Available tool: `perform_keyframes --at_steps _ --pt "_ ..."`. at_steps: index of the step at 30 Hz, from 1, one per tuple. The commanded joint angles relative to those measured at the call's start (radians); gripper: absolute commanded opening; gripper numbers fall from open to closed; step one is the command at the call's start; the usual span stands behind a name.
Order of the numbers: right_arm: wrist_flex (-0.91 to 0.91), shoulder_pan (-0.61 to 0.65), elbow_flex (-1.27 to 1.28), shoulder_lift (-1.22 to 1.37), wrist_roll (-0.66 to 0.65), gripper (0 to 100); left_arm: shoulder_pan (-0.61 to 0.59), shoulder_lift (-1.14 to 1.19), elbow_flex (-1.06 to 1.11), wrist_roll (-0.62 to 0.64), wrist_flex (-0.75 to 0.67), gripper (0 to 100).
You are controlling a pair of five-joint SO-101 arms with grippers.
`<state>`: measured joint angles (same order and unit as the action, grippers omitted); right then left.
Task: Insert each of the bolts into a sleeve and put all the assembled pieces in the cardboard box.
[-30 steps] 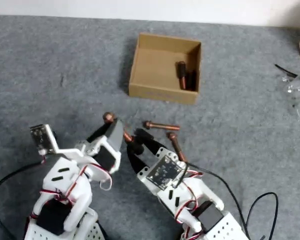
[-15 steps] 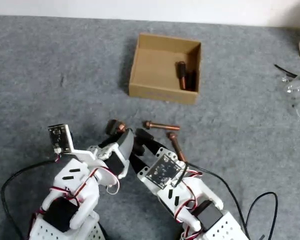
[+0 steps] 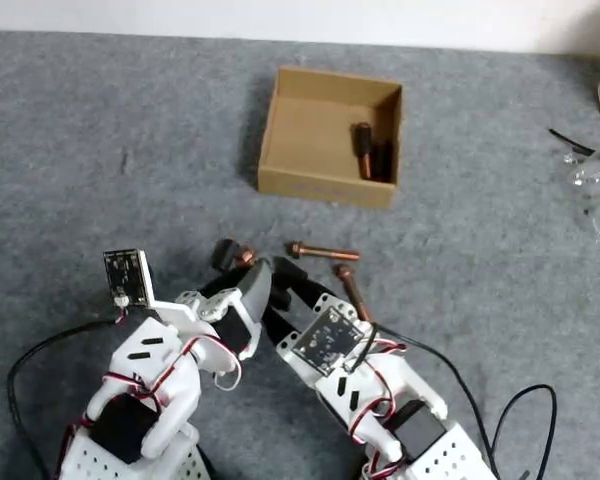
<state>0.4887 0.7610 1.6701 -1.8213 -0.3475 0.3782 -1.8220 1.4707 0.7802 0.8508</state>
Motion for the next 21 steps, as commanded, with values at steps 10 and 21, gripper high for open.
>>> perform_keyframes --at_steps 10,21 --pt "-0.005 -0.05 0.116 -0.016 -0.011 0.5 -0.381 -0.005 -0.048 0.147 -0.025 48" --pt "-0.007 -0.096 0.117 -0.016 -0.011 0.5 -0.46 -0.001 0.031 -0.097 -0.018 38"
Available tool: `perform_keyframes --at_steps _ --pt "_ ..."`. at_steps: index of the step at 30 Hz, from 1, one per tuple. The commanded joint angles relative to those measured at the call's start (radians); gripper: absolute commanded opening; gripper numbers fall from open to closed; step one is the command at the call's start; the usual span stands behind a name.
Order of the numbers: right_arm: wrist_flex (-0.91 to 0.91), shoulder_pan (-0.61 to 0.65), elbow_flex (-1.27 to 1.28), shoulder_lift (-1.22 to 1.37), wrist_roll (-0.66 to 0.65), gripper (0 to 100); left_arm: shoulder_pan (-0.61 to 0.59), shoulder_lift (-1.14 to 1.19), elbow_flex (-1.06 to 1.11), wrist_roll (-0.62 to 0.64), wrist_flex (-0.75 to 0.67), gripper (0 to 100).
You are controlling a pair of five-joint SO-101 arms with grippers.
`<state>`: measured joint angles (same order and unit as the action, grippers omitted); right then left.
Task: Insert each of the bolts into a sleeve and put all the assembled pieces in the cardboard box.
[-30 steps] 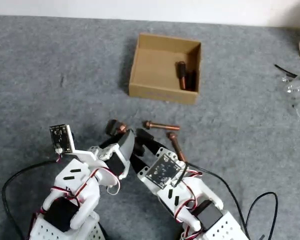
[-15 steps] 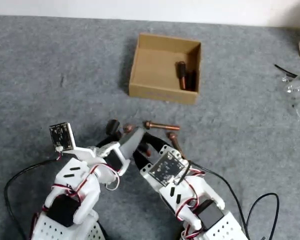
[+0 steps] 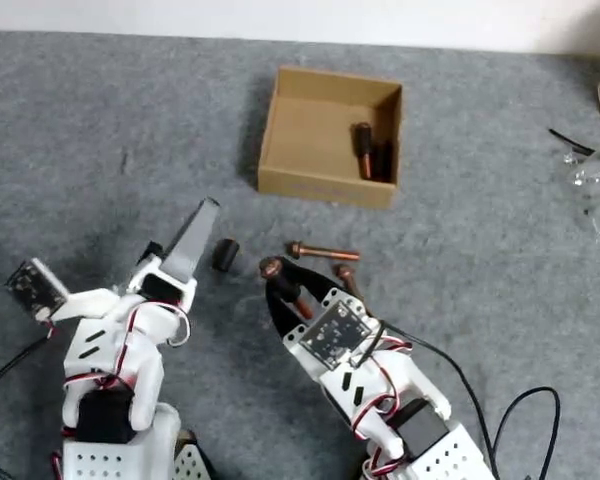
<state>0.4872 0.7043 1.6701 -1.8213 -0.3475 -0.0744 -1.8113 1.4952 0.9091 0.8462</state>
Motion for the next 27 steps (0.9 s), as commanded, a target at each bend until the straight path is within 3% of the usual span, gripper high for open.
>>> perform_keyframes --at_steps 1,5,11,22,27 --pt "-0.005 -0.048 0.117 -0.016 -0.011 0.5 -0.007 -0.012 0.012 -0.296 -0.014 33" --pt "-0.004 -0.088 0.117 -0.016 -0.005 0.5 -0.007 -0.01 0.033 -0.502 -0.038 14" --pt "-0.001 -0.17 0.117 -0.015 -0.005 0.5 0.002 -0.01 0.119 -0.64 -0.184 2" --pt "0.067 -0.236 0.117 -0.013 -0.008 0.5 0.001 -0.01 0.142 -0.692 -0.195 1" --pt "0.067 -0.328 0.117 -0.013 -0.005 0.5 0.002 -0.01 0.162 -0.695 -0.196 1"
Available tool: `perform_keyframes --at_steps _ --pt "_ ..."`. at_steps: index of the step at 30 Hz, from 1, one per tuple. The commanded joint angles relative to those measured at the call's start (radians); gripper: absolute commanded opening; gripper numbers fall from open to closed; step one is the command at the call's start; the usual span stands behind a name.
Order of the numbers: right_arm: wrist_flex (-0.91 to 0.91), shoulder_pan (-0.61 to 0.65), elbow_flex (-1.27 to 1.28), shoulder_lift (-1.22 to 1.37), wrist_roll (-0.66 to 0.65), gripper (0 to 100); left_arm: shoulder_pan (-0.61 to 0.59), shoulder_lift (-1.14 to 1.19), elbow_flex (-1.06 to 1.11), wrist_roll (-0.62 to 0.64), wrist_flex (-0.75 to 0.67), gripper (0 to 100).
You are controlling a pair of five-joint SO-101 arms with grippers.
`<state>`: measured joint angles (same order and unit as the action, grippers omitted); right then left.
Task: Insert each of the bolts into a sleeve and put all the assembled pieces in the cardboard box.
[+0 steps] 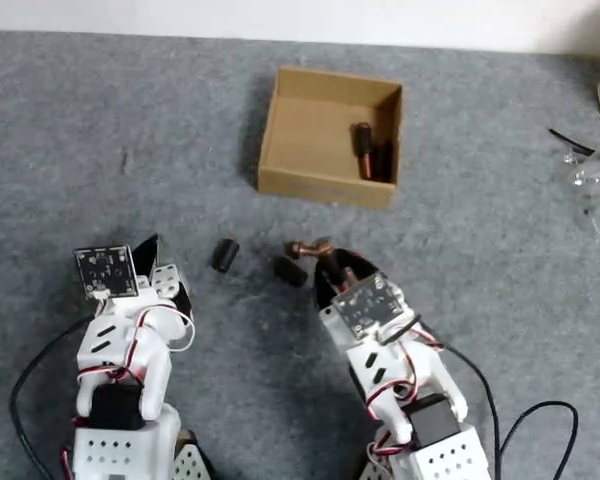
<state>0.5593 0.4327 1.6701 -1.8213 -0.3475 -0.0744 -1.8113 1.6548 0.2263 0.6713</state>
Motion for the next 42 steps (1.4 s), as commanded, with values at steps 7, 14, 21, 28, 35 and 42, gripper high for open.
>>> perform_keyframes --at_steps 7,14,21,28,35,42 --pt "0.007 -0.102 0.117 -0.015 -0.005 0.5 -0.001 -0.01 0.041 -0.255 -0.044 1" --pt "0.002 -0.102 0.114 -0.016 -0.009 0.5 -0.002 -0.012 0.041 -0.292 -0.052 1" --pt "0.008 -0.102 0.116 -0.016 -0.011 0.5 -0.002 -0.013 0.041 -0.292 -0.055 1" --pt "0.008 -0.16 0.116 -0.015 -0.011 0.5 -0.002 -0.013 0.041 -0.292 -0.055 1" --pt "0.008 -0.191 0.114 -0.015 -0.011 0.5 -0.002 -0.016 0.041 -0.295 -0.057 1" --pt "0.004 -0.189 0.114 -0.016 -0.006 0.5 -0.018 -0.016 0.041 -0.296 -0.084 1"
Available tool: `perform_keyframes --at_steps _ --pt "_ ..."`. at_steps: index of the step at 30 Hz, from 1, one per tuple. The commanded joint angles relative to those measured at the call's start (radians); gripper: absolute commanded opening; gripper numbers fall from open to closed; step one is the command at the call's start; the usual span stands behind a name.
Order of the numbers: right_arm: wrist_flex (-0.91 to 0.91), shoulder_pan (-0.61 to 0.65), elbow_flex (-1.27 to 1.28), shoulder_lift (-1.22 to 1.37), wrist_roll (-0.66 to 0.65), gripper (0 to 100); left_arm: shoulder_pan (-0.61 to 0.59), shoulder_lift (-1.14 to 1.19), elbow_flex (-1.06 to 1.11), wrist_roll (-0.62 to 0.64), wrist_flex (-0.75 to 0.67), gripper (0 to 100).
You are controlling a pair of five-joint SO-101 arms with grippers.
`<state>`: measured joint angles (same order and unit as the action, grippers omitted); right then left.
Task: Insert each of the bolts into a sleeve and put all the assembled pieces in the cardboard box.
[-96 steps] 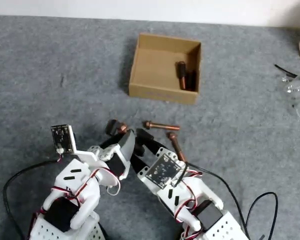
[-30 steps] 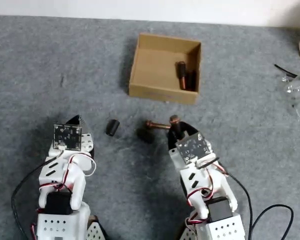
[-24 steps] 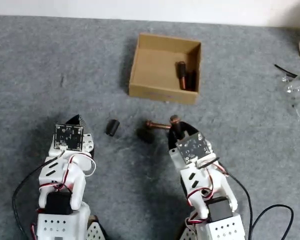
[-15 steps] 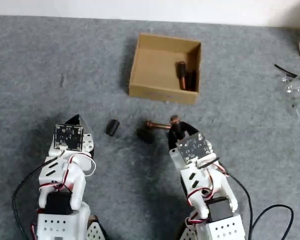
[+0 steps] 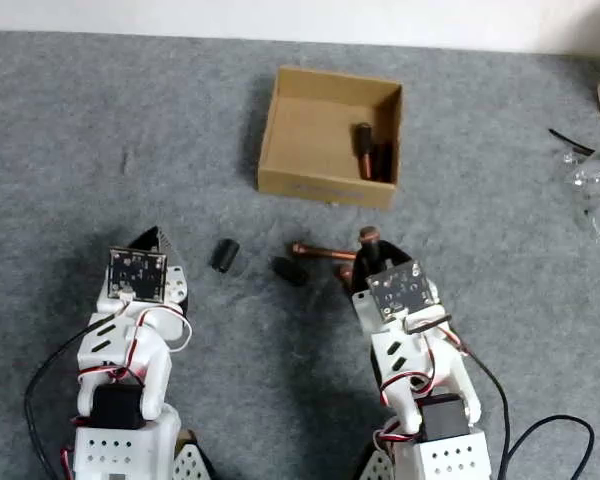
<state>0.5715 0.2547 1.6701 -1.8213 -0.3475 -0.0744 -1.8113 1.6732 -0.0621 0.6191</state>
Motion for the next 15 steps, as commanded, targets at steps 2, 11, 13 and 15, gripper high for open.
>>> perform_keyframes --at_steps 2,11,13,15 --pt "-0.008 -0.012 0.114 -0.016 -0.009 0.5 -0.05 -0.016 0.022 -0.008 -0.035 1" --pt "0.091 -0.054 0.114 -0.016 -0.011 0.5 -0.061 -0.01 0.022 -0.003 -0.057 1" --pt "0.096 -0.054 0.111 -0.016 -0.012 0.5 -0.061 -0.01 0.022 -0.003 -0.057 1" --pt "0.058 -0.045 0.081 -0.015 -0.012 0.5 -0.061 -0.01 0.022 -0.003 -0.057 1"
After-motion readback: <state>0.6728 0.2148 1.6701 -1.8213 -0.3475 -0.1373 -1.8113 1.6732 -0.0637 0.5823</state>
